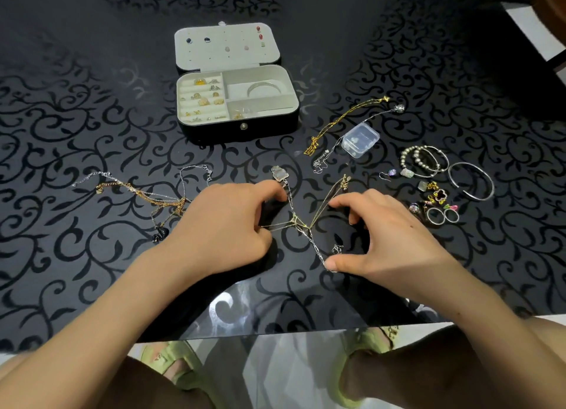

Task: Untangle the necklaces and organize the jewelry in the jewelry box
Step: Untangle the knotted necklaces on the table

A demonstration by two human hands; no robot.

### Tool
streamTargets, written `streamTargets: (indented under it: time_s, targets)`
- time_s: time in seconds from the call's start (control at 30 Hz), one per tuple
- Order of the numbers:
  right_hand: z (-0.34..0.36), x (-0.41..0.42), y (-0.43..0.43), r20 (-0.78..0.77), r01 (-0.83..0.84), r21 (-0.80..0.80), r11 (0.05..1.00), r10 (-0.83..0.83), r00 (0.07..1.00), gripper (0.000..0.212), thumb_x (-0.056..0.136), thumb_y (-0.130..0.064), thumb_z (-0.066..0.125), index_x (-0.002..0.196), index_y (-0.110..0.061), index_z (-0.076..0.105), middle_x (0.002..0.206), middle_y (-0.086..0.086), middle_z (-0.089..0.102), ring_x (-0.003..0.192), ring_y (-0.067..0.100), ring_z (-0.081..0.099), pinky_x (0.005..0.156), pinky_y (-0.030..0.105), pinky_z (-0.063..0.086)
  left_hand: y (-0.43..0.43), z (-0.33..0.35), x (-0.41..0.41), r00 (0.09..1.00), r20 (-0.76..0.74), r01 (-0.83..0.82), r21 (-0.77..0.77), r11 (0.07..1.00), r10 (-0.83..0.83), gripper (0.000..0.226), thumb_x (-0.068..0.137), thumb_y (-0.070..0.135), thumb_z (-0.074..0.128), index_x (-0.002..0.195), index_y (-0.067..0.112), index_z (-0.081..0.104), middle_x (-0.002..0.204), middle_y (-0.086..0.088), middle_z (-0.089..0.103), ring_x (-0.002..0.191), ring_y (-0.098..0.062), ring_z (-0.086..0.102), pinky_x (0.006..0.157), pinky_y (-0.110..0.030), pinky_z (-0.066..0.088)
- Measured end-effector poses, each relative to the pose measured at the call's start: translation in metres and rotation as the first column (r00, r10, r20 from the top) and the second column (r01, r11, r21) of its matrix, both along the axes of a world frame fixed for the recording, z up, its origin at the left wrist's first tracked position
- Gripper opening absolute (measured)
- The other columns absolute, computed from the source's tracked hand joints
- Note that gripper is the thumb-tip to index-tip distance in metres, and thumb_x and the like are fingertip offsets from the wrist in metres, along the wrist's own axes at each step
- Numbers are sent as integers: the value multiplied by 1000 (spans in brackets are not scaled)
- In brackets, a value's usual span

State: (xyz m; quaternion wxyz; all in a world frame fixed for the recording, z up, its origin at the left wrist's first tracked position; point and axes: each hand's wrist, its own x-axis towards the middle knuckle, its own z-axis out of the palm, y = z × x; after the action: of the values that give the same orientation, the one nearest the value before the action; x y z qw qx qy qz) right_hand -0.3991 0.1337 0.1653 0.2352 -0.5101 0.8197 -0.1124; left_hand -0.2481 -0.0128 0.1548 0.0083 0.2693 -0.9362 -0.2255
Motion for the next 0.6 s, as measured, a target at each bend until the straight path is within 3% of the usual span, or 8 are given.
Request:
streamTargets:
  time_s: [0.13,0.23,0.33,0.4,0.47,0.6]
  targets:
    - [-3,2,4,-7,3,-34,999,-3,1000,71,70,-50,73,131,-41,38,100,-17,36,102,3,34,83,21,28,4,-5,3,992,-75,86,-225,971,-106,49,61,29,34,96,20,67,85,3,55,80,-25,51,70,-31,31]
    - [-7,3,6,-15,32,-101,994,-34,999,51,73,-49,69,119,-36,51,96,-16,43,91,3,37,79,21,32,8,-3,2,961,-158,178,-283,942,-229,44,63,19,33,87,17,70,98,3,63,90,-26,53,77,-35,30]
    - [-13,9,1,-8,79,-258,963,-84,996,20,78,-41,65,93,-28,63,85,-11,52,82,8,46,77,27,40,10,-4,-4,934,-253,185,-258,948,-251,33,75,16,41,89,19,71,99,7,65,92,-20,51,78,-33,27]
    - [-15,15,-4,7,120,-307,944,-124,992,9,80,-36,64,80,-27,64,77,-9,54,74,7,48,73,28,40,8,-9,-13,939,-296,126,-171,977,-173,25,82,29,48,92,23,70,94,8,62,89,-16,49,76,-30,24]
    - [-17,21,-8,12,144,-298,943,-148,989,11,82,-36,63,74,-28,63,75,-9,54,72,6,46,69,25,35,4,-13,-21,945,-296,116,-104,988,-142,21,80,37,53,88,26,70,90,8,58,88,-14,46,75,-30,23]
    - [-18,25,-11,12,166,-288,943,-170,985,13,84,-37,60,77,-28,64,73,-9,53,78,8,48,69,25,34,0,-19,-24,952,-211,202,-106,974,-220,10,75,31,60,79,26,68,86,8,54,86,-15,47,75,-30,21]
